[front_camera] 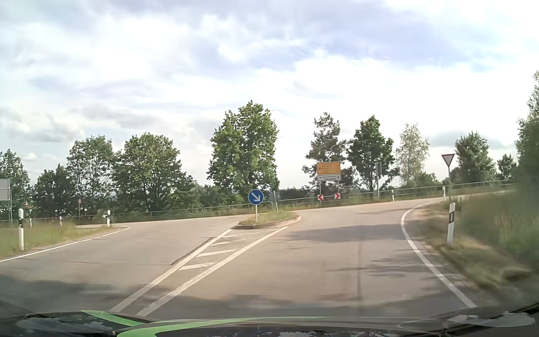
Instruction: Follow the waypoints while adhering to traffic rules and regulations
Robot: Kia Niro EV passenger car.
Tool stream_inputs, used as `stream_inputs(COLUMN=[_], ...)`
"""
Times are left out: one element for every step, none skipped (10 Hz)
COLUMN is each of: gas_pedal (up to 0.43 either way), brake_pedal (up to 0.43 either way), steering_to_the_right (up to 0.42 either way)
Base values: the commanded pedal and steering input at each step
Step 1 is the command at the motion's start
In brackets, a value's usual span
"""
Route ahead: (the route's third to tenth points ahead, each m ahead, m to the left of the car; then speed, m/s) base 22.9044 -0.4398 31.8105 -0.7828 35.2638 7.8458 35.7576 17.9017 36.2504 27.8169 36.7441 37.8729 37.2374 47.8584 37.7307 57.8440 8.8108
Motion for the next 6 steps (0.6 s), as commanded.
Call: stream_inputs(gas_pedal=[0.000,0.000,0.000,0.000,0.000,0.000], brake_pedal=[0.165,0.177,0.195,0.207,0.207,0.226], steering_to_the_right=[0.081,0.081,0.081,0.081,0.081,0.079])
